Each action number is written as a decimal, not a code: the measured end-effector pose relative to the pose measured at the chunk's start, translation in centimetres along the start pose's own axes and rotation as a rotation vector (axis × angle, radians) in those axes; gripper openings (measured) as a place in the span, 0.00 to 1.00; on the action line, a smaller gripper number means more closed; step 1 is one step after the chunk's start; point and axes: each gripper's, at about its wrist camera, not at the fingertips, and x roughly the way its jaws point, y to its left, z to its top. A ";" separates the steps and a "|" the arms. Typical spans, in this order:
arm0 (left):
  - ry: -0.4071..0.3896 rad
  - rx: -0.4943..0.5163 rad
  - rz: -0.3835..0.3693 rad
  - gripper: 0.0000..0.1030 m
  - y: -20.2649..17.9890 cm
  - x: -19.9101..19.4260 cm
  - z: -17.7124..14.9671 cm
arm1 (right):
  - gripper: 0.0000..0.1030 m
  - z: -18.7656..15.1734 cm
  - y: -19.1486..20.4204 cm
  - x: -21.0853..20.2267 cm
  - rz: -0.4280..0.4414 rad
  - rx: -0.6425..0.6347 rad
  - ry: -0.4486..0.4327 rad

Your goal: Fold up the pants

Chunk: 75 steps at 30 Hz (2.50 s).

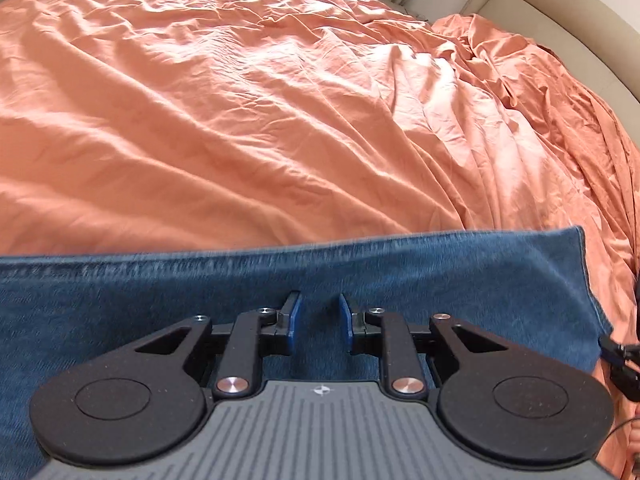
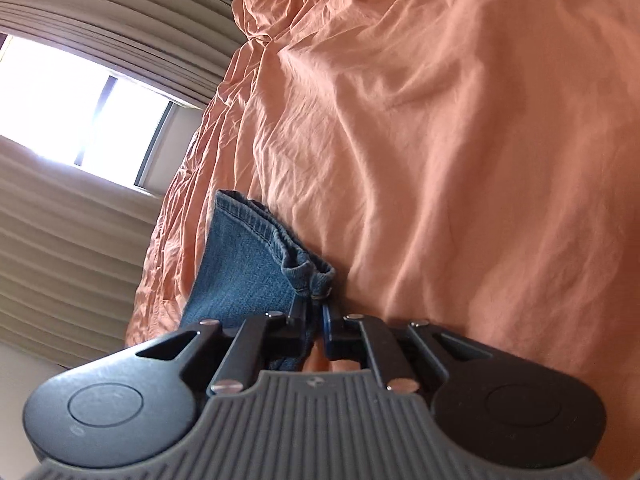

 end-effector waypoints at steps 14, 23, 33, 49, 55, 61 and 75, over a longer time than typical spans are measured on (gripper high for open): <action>0.004 0.008 0.041 0.14 -2.0 -1.3 -0.7 | 0.09 0.2 -1.0 1.0 0.009 0.066 0.019; 0.006 0.006 0.024 0.14 -5.3 -5.4 -9.4 | 0.23 -0.5 -1.9 2.0 0.086 0.218 -0.007; 0.023 -0.054 0.034 0.13 -6.3 -6.9 -13.5 | 0.04 0.1 2.1 0.7 -0.008 0.002 -0.030; -0.102 -0.088 -0.076 0.13 -2.2 -17.5 -14.4 | 0.03 -5.8 27.8 -6.9 0.054 -0.669 -0.162; -0.218 -0.117 -0.042 0.13 2.9 -23.9 -13.3 | 0.03 -14.3 37.1 -5.9 0.077 -0.861 -0.148; -0.276 -0.174 -0.016 0.13 8.5 -27.9 -13.4 | 0.03 -24.3 41.7 -1.3 0.124 -0.925 -0.048; -0.223 -0.336 -0.110 0.33 17.6 -27.7 -17.1 | 0.09 -42.0 32.4 10.3 -0.021 -0.970 0.346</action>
